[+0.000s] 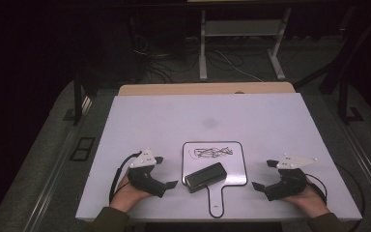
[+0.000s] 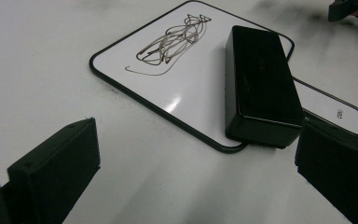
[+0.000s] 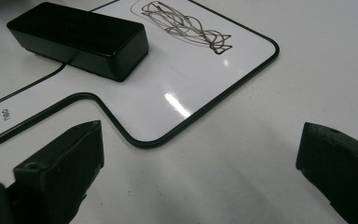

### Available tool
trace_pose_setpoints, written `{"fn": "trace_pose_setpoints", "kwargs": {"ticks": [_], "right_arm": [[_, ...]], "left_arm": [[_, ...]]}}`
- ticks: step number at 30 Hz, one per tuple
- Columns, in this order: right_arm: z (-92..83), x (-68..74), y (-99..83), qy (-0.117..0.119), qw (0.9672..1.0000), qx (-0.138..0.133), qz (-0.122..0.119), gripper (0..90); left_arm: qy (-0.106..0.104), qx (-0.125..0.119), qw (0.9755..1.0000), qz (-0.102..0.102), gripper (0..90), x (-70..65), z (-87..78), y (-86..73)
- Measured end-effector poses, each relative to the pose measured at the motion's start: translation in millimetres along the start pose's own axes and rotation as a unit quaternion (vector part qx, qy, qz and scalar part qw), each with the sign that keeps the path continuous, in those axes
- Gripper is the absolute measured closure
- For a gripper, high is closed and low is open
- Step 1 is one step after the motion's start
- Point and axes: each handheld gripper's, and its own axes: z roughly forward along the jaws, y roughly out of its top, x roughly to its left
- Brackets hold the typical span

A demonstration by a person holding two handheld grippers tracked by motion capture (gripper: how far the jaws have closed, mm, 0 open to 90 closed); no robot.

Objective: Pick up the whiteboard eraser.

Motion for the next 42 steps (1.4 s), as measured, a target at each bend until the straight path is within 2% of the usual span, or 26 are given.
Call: {"fn": "trace_pose_setpoints", "kwargs": {"ticks": [10,18,23,34,42], "right_arm": [[-3.6,-2.5,0.3,0.003,0.9999,-0.012,0.007,0.0],[-5.4,-1.1,1.6,0.004,0.9998,-0.018,0.005,0.0],[-6.4,-0.2,2.2,0.002,0.9998,-0.022,0.005,0.0],[-6.0,-2.9,1.4,0.002,0.9998,-0.019,0.008,0.0],[-5.7,-3.4,1.1,0.009,0.9995,-0.025,0.014,0.0]], "left_arm": [[0.003,-0.005,1.0000,-0.008,0.0,0.7,-0.9,1.5],[0.010,-0.007,0.9999,0.000,0.0,-1.4,-4.9,4.1],[0.008,-0.007,0.9999,0.005,0.0,-2.6,-5.9,6.4],[0.007,-0.010,0.9999,0.000,0.0,-1.9,-1.7,12.2],[0.000,-0.005,1.0000,0.002,0.0,-3.6,2.4,15.3]]}}
